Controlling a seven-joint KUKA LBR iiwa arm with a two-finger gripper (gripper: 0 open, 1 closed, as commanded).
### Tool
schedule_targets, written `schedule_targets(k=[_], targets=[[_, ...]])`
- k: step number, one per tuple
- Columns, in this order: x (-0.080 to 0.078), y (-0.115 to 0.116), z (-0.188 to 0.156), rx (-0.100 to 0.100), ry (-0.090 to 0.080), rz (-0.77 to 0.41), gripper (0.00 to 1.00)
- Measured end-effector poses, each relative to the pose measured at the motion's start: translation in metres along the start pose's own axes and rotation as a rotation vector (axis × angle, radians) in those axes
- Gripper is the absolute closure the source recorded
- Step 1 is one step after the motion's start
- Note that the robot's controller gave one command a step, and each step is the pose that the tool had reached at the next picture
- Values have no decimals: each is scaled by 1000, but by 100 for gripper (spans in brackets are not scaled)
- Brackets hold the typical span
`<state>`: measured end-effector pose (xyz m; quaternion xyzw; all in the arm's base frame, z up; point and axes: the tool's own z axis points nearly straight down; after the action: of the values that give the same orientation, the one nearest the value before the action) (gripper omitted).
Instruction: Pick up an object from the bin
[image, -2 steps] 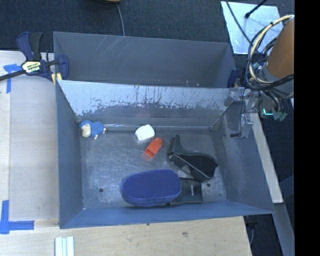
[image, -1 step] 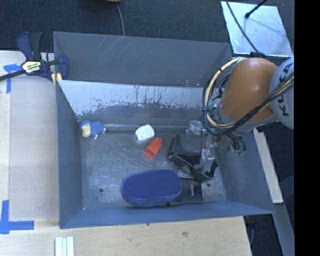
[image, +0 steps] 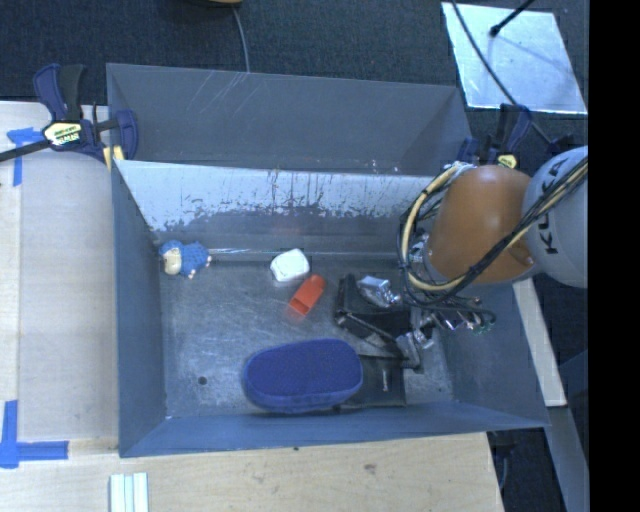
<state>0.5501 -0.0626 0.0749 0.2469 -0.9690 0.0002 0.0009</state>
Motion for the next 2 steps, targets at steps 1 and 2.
schedule_targets(k=[1, 2], targets=[[-5, -4, -7, 12, -16, -2, 100], [-42, -33, -11, 15, -9, -17, 100]])
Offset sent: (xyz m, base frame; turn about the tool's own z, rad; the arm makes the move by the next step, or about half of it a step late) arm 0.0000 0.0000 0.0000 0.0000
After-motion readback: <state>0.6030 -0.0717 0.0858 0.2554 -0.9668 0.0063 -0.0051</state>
